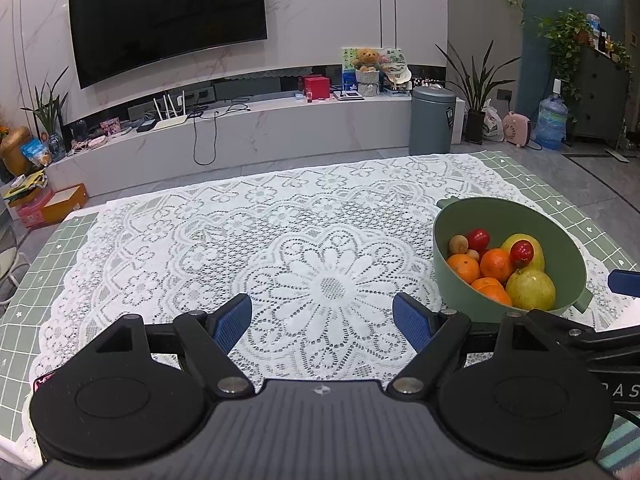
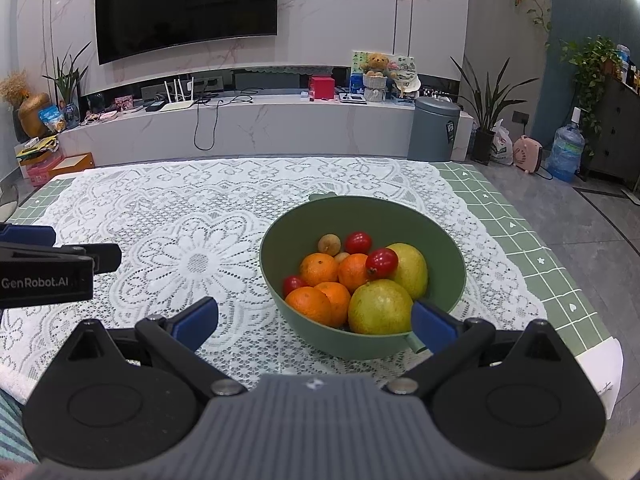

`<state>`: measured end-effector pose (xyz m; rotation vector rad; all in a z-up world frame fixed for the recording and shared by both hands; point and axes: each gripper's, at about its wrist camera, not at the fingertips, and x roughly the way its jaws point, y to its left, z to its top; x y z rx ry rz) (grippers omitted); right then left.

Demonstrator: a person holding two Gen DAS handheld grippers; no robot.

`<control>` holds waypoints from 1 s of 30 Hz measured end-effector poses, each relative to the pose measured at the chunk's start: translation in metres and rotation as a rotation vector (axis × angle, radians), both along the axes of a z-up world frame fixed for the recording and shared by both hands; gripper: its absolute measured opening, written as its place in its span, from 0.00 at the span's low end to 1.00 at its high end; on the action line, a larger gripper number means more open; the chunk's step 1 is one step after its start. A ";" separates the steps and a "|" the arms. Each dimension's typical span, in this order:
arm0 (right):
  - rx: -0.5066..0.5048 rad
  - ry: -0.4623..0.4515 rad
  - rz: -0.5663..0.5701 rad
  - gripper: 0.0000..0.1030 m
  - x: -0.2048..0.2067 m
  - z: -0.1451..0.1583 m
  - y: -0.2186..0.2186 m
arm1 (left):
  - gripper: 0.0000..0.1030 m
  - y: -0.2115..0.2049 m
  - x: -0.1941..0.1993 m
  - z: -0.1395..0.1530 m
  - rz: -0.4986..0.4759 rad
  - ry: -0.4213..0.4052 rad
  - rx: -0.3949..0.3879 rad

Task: Organize fruits

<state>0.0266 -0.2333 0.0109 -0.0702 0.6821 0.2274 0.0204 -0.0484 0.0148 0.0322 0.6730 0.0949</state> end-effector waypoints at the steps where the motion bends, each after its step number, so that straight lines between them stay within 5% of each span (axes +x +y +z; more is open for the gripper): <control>1: 0.000 0.001 0.000 0.96 0.000 0.000 0.001 | 0.91 0.000 0.000 0.000 0.000 0.000 0.000; 30: 0.007 0.020 0.007 0.96 0.002 -0.003 0.000 | 0.91 0.001 -0.003 0.004 0.017 -0.012 0.000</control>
